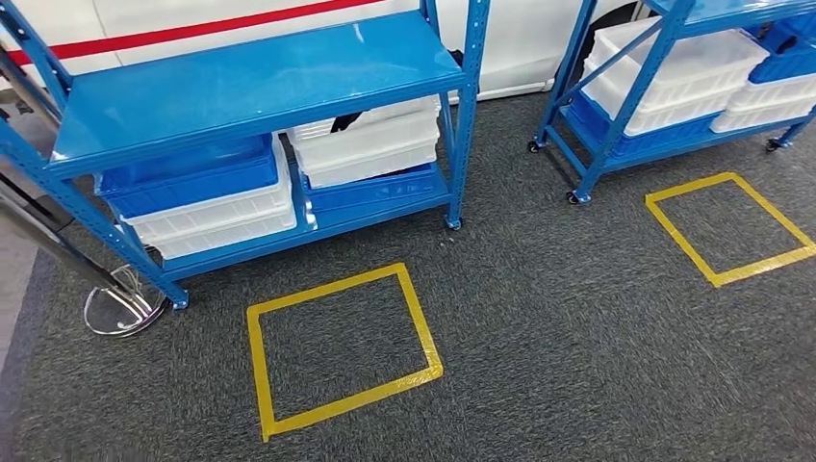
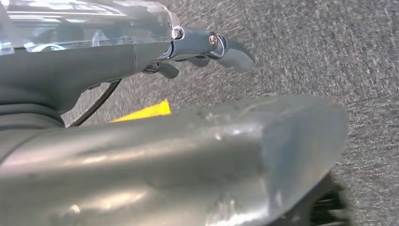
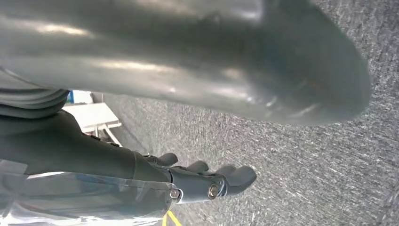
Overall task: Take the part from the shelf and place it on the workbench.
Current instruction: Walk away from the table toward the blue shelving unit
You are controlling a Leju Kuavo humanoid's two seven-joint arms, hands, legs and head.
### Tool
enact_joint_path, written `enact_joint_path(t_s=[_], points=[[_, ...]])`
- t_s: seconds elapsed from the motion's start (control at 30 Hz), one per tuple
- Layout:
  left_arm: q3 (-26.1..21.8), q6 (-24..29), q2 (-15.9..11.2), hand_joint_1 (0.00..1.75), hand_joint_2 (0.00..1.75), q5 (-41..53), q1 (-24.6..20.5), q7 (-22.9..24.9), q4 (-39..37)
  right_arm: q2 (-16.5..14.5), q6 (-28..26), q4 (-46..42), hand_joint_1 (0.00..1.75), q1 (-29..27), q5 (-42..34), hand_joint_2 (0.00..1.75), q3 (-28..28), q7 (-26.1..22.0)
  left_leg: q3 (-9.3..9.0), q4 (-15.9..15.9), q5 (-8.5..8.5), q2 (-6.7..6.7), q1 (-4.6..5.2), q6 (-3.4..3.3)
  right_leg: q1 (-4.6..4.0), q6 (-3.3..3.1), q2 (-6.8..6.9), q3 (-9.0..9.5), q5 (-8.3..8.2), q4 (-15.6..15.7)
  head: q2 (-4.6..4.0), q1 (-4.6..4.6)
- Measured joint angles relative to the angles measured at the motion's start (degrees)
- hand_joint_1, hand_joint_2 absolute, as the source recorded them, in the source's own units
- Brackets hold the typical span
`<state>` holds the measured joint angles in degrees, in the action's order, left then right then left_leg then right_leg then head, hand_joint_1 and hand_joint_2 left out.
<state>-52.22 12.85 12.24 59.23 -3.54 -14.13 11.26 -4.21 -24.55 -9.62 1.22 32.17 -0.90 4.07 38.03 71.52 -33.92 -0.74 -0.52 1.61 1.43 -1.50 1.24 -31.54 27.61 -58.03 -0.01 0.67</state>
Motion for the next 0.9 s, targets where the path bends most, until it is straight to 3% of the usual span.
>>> enact_joint_path(t_s=[0.03, 0.07, 0.1, 0.2, 0.27, 0.33, 0.37, 0.43, 0.5, 0.53, 0.57, 0.6, 0.67, 0.7, 0.77, 0.9], points=[[0.0, 0.0, 0.0, 0.0, 0.0, 0.0, 0.1, 0.0, 0.0, 0.0, 0.0, 0.0, 0.0, -0.1, 0.0, 0.0, 0.0, 0.0, 1.18, 2.4, -0.57, 0.21, -0.13, 0.19, -0.06, -0.02, 0.65, 0.04, 0.09, 0.0, 0.01, 0.01], [0.0, 0.0, 0.0, 0.0, 0.0, 0.0, 0.1, 0.0, 0.0, 0.0, 0.1, 0.0, 0.0, -0.1, 0.1, 0.0, 0.0, 0.0, 1.31, 2.7, 0.02, 0.39, -0.23, 0.29, -0.09, 0.02, 1.26, 0.12, 0.2, -0.1, 0.01, 0.01], [0.0, 0.0, 0.0, 0.0, 0.0, 0.0, 0.2, 0.1, 0.0, 0.0, 0.2, 0.0, 0.0, -0.1, 0.1, 0.0, 0.0, 0.0, 0.24, 0.5, 1.62, 0.65, -0.28, 0.31, -0.09, 0.13, 1.81, 0.27, 0.33, -0.1, 0.01, 0.01], [0.0, 0.0, 0.0, 0.0, 0.0, 0.0, 0.1, 0.1, 0.0, 0.0, 0.4, 0.0, 0.0, 0.0, 0.2, 0.0, 0.0, 0.0, -5.42, -10.7, 6.49, 2.83, -0.02, -0.35, -0.3, 0.82, 3.21, 0.9, 0.88, -0.3, 0.0, 0.04], [0.0, 0.0, 0.0, 0.0, 0.0, 0.0, 0.1, 0.1, 0.0, 0.0, 0.5, 0.0, 0.0, 0.1, 0.2, 0.0, 0.0, 0.0, -6.39, -13.1, 6.87, 3.32, 0.37, -1.09, -0.53, 1.49, 3.95, 1.18, 1.09, -0.2, -0.01, 0.09], [-0.1, 0.0, 0.0, 0.0, 0.0, 0.0, 0.2, 0.1, 0.0, -0.1, 0.6, 0.0, 0.0, 0.4, 0.2, 0.0, 0.0, 0.0, -6.42, -13.5, 7.17, 2.38, 0.36, -1.87, -0.48, 2.17, 4.46, 1.53, 1.2, -0.1, 0.0, 0.08], [-0.1, 0.0, 0.0, 0.0, 0.0, 0.0, 0.3, 0.1, 0.0, -0.1, 0.6, 0.0, 0.0, 0.5, 0.1, 0.0, 0.0, -0.1, -6.64, -13.8, 7.41, 1.95, 0.24, -2.32, -0.38, 2.48, 3.94, 1.55, 1.65, -0.4, 0.01, 0.12], [-0.2, 0.0, 0.0, 0.0, 0.0, 0.0, 0.2, 0.1, 0.0, -0.1, 0.7, 0.0, 0.0, 0.3, -0.2, 0.0, 0.0, -0.2, -6.95, -14.4, 7.92, 1.08, -0.04, -3.09, -0.17, 2.85, 1.52, -0.17, 4.38, -4.4, -0.01, 0.25], [-0.2, 0.0, 0.0, 0.0, 0.0, 0.0, 0.1, 0.1, 0.0, -0.1, 0.7, 0.0, 0.0, 0.1, -0.5, 0.0, 0.0, -0.2, -6.79, -14.4, 8.02, 0.33, 0.11, -3.41, -0.15, 2.96, -0.58, -3.96, 7.88, -11.8, -0.01, 0.35], [-0.2, -0.1, 0.0, 0.0, 0.0, 0.0, 0.1, 0.0, 0.0, -0.1, 0.8, 0.0, 0.0, 0.1, -0.6, 0.0, 0.0, -0.1, -6.78, -14.4, 7.99, -0.01, 0.2, -3.47, -0.16, 2.99, -0.88, -5.52, 8.57, -14.6, -0.01, 0.35], [-0.3, -0.3, 0.0, 0.0, 0.0, -0.2, 0.2, -0.2, 0.0, -0.1, 0.8, 0.0, 0.0, 0.1, -0.6, 0.0, 0.0, 0.1, -6.83, -14.4, 7.94, -0.36, 0.28, -3.5, -0.16, 2.97, -0.98, -6.28, 8.11, -15.6, 0.0, 0.36], [-0.4, -0.6, 0.0, 0.0, 0.0, -0.4, 0.2, -0.5, 0.0, -0.1, 0.9, 0.0, 0.0, 0.1, -0.6, 0.0, 0.0, 0.2, -6.93, -14.3, 7.86, -0.73, 0.33, -3.46, -0.15, 2.89, -1.03, -5.98, 6.52, -14.3, 0.0, 0.35], [-0.6, -1.2, 0.1, 0.0, 0.0, -0.9, 0.2, -1.2, 0.0, -0.1, 1.0, 0.0, 0.0, 0.0, -0.6, 0.0, 0.0, 0.3, -7.1, -14.0, 7.58, -1.37, 0.39, -3.18, -0.17, 2.51, -1.4, -3.14, 2.06, -7.3, 0.01, 0.36], [-0.7, -1.3, 0.1, 0.0, 0.0, -1.0, 0.2, -1.3, 0.0, -0.1, 1.1, 0.0, 0.0, 0.0, -0.6, 0.0, 0.0, 0.2, -7.07, -13.8, 7.37, -1.6, 0.5, -2.91, -0.23, 2.29, -1.7, -1.75, 0.62, -3.9, 0.01, 0.34], [-0.9, -1.4, 0.1, 0.0, 0.0, -1.1, 0.2, -0.9, 0.0, -0.2, 1.2, 0.0, 0.0, 0.0, -0.6, 0.0, 0.0, 0.2, -6.81, -13.3, 7.0, -1.76, 0.76, -2.78, -0.28, 2.07, -2.17, -0.56, -0.12, -0.7, 0.01, 0.28], [-1.5, -2.2, -0.1, 0.0, 0.0, -1.8, 0.1, 1.0, 0.0, -0.4, 1.6, 0.0, 0.0, 0.0, -0.2, 0.0, 0.0, 0.1, -7.3, -14.4, 6.79, -1.67, 1.04, -3.49, -0.02, 2.39, -2.03, -0.09, -0.72, 0.1, 0.01, 0.24]])
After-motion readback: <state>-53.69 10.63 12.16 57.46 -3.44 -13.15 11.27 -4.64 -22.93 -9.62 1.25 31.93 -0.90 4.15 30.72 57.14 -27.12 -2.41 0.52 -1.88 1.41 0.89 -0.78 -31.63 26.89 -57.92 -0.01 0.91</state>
